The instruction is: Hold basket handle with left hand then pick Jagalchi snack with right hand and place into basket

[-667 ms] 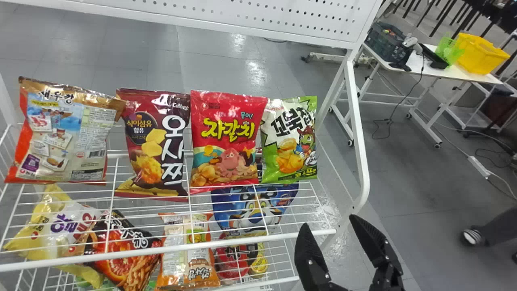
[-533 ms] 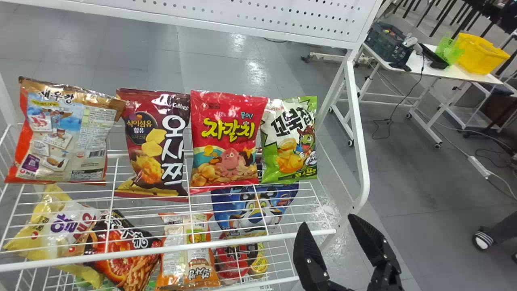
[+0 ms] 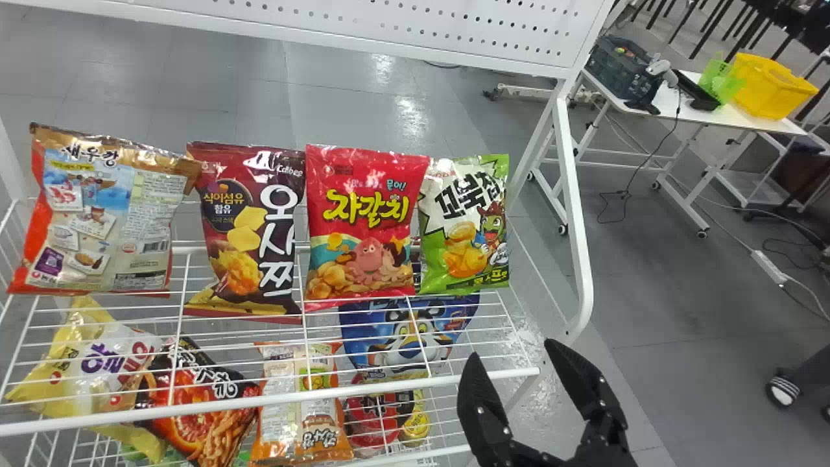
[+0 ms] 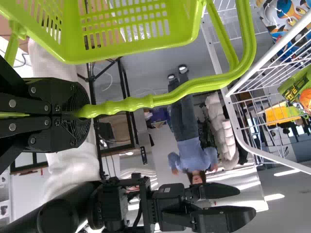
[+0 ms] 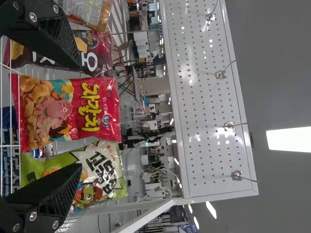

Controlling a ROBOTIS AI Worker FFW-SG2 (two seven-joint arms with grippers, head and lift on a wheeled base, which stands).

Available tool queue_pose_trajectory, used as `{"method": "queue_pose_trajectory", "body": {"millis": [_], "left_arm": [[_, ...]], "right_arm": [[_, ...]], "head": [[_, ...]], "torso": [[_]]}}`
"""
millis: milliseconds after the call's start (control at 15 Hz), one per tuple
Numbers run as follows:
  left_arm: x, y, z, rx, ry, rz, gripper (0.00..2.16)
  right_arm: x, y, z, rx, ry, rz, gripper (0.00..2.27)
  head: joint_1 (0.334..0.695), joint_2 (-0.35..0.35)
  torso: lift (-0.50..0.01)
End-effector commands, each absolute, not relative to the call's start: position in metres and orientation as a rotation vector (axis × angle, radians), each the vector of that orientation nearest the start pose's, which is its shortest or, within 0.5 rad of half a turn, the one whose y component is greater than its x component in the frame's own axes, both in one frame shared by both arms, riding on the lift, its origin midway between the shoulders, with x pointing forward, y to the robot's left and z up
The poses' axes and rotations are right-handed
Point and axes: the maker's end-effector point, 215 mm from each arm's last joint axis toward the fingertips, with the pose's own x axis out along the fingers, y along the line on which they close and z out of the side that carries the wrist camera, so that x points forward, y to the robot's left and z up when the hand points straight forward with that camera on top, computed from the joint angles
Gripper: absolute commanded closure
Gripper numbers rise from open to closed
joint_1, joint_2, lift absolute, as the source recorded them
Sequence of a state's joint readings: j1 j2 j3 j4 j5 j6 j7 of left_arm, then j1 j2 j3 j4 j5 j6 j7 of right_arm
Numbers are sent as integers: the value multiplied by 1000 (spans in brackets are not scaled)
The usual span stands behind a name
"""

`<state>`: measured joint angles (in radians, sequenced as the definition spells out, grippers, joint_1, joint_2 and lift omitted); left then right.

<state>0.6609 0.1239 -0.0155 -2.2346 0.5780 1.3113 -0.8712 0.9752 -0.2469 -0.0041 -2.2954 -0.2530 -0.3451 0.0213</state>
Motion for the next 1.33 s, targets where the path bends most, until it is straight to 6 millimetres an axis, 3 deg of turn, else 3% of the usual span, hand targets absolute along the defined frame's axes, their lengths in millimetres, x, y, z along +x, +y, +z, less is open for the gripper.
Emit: {"method": "queue_pose_trajectory", "body": {"millis": [0, 333, 800, 1267], "left_arm": [[136, -7, -416, -926, 1093, -1123, 1217], [128, -3, -413, -910, 1110, -1126, 1217], [125, 1, -420, -889, 1143, -1112, 1217], [125, 5, -427, -902, 1156, -1096, 1214]], "right_arm": [[330, -217, -293, 91, -21, 160, 83], [386, -196, -331, 38, 63, 151, 83], [457, -203, -347, 10, 68, 123, 83], [524, -172, -365, -9, 102, 158, 87]], "head": [[695, -350], [695, -350], [695, -350], [695, -343]], "torso": [[-10], [-10], [-10], [-10]]}}
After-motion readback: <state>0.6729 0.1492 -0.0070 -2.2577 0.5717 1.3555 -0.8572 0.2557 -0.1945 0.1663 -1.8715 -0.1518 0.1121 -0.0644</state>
